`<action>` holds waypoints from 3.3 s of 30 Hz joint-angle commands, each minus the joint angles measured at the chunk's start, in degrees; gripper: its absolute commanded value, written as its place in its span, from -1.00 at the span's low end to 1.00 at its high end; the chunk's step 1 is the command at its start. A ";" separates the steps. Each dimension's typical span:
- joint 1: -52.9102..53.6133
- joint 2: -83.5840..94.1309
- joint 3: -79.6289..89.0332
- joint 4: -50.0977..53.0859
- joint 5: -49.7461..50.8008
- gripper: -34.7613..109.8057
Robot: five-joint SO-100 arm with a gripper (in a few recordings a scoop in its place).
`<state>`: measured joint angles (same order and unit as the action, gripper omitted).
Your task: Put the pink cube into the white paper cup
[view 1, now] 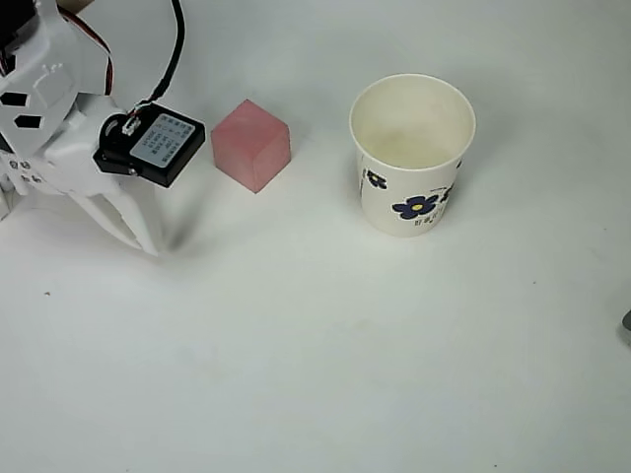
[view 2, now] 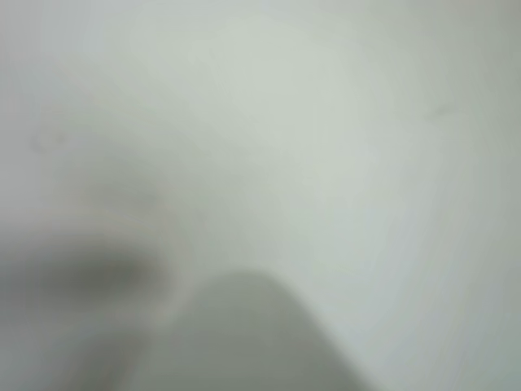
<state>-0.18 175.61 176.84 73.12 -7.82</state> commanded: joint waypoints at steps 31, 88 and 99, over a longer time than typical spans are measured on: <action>-5.89 13.80 -5.54 2.29 2.02 -0.52; -36.83 -39.38 -48.08 -2.81 28.48 -0.10; -38.50 -46.23 -53.70 -3.25 29.00 -0.08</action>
<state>-37.71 128.76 127.18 69.96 20.13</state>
